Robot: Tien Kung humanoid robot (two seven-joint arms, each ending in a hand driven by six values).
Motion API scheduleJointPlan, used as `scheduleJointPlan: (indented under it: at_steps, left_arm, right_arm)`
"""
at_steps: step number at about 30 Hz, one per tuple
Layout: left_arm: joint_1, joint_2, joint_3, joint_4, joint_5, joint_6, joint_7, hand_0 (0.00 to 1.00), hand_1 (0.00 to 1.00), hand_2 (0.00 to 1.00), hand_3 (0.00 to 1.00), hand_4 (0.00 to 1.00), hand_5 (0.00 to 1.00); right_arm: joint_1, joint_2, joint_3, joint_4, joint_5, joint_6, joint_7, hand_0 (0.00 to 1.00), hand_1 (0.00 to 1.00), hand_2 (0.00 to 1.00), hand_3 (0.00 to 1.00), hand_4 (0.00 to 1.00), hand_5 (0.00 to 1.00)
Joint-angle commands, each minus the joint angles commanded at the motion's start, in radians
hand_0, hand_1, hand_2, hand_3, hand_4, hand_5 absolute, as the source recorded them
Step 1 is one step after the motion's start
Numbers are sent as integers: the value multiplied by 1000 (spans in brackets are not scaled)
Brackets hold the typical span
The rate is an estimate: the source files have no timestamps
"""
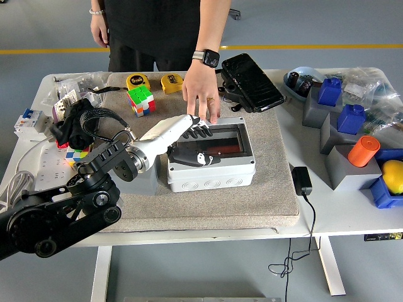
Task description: Fetch the battery,place it into the box,close the lid of the box
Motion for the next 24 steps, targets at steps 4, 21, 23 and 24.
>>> scheduleJointPlan:
  at_steps: [4, 21, 23, 24]
  left_arm:
    - [3, 2, -9, -7, 0, 5, -7, 559, 631, 633, 627, 977, 478]
    - [171, -1, -325, 39, -426, 324, -508, 611, 665, 659, 636, 972, 464]
    - [202, 0, -394, 65, -517, 325, -589, 629, 669, 665, 644, 976, 476]
    - [211, 1, -417, 74, -556, 321, -605, 629, 669, 665, 644, 976, 476]
  right_arm:
    - [0, 0, 4, 1, -1, -1, 1, 610, 638, 607, 569, 916, 471]
    - [2, 4, 0, -6, 9, 3, -2, 609, 638, 608, 569, 916, 471]
    - [3, 5, -3, -9, 12, 4, -4, 610, 638, 608, 569, 916, 471]
    - [4, 5, -4, -10, 13, 4, -5, 610, 638, 608, 569, 916, 471]
